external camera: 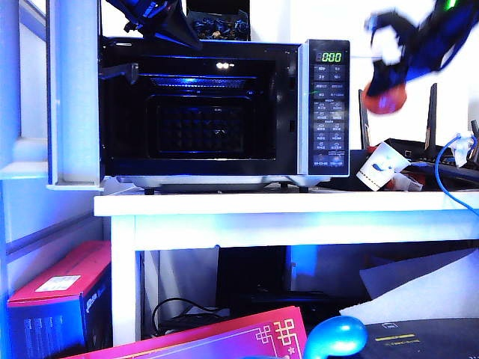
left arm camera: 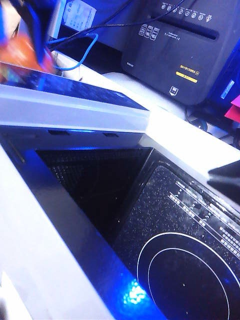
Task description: Open the microwave door, place the orange inside the microwave, then close the microwave door.
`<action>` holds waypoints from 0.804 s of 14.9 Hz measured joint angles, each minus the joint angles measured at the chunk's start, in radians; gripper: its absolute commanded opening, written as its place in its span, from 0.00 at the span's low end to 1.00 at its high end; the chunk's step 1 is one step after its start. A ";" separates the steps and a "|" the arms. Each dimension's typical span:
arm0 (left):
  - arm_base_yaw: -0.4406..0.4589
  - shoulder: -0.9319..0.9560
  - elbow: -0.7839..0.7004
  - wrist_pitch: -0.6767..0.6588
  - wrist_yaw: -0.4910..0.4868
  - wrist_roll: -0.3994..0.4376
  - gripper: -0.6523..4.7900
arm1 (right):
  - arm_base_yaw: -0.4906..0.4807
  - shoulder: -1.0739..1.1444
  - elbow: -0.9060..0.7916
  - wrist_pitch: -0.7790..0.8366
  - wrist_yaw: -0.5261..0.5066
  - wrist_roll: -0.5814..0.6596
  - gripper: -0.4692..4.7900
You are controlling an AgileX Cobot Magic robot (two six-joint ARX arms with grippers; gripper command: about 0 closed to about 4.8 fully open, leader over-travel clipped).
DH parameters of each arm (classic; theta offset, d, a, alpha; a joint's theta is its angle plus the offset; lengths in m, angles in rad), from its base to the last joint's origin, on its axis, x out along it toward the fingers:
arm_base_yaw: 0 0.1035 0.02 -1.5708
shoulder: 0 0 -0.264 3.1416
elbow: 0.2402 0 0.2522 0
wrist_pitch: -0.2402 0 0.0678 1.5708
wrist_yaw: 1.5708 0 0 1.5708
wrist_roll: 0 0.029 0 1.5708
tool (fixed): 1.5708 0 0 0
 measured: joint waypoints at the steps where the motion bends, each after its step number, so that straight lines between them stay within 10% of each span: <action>1: 0.000 0.000 0.000 0.000 0.000 0.000 0.11 | 0.001 -0.029 0.000 -0.025 0.000 0.001 0.43; 7: 0.000 0.000 0.000 0.001 0.000 0.000 0.11 | 0.067 -0.146 0.001 -0.024 -0.249 0.122 0.43; 12: 0.000 0.000 0.000 0.000 0.000 0.000 0.11 | 0.281 -0.137 0.000 0.079 -0.265 0.127 0.43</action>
